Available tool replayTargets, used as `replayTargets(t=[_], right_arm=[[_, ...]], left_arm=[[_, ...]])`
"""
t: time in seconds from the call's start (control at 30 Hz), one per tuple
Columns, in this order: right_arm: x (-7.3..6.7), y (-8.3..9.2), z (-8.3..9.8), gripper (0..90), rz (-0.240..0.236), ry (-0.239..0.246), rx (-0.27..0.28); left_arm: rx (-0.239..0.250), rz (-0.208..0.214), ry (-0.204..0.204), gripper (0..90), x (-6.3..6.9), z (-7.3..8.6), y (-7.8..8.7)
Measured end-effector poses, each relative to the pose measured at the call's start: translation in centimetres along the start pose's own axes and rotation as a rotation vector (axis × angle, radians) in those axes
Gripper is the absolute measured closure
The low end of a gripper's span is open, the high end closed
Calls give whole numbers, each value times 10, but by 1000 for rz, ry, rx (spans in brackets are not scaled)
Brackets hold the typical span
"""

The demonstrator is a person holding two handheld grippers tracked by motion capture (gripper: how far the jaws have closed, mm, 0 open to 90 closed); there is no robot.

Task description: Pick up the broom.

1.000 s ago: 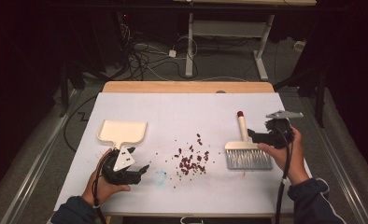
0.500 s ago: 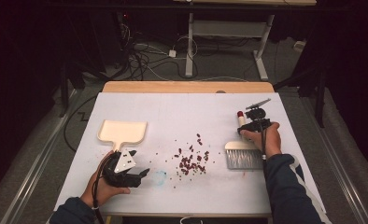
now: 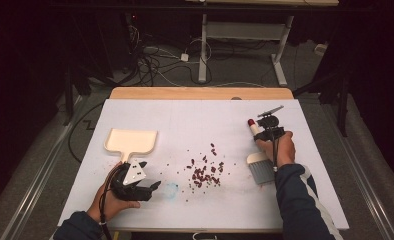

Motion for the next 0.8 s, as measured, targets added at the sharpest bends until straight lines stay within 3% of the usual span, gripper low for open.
replayTargets(t=[0.13, 0.3, 0.57, 0.67, 0.8], right_arm=[[0, 0, 1, 700, 2, 15, 23], [3, 10, 4, 702, -23, 9, 130], [6, 71, 18, 704, -91, 40, 404], [2, 95, 27, 704, -117, 70, 494], [-7, 120, 40, 704, -136, 100, 576]], left_arm=[[-2, 0, 5, 213, 0, 0, 0], [3, 2, 17, 213, -1, 0, 1], [67, 61, 71, 213, 6, -14, 8], [100, 89, 55, 213, 16, -28, 11], [142, 143, 33, 213, 33, -53, 11]])
Point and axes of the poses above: each handheld gripper's, and its own axes: y roughly backward along the jaws, z roughly out of its underside, x roughly to its right, the point moved 7 cm from there along -y, roughly forward along the jaws, and after that the axes turned 10 degrees about -x, right-handed, at the moved point
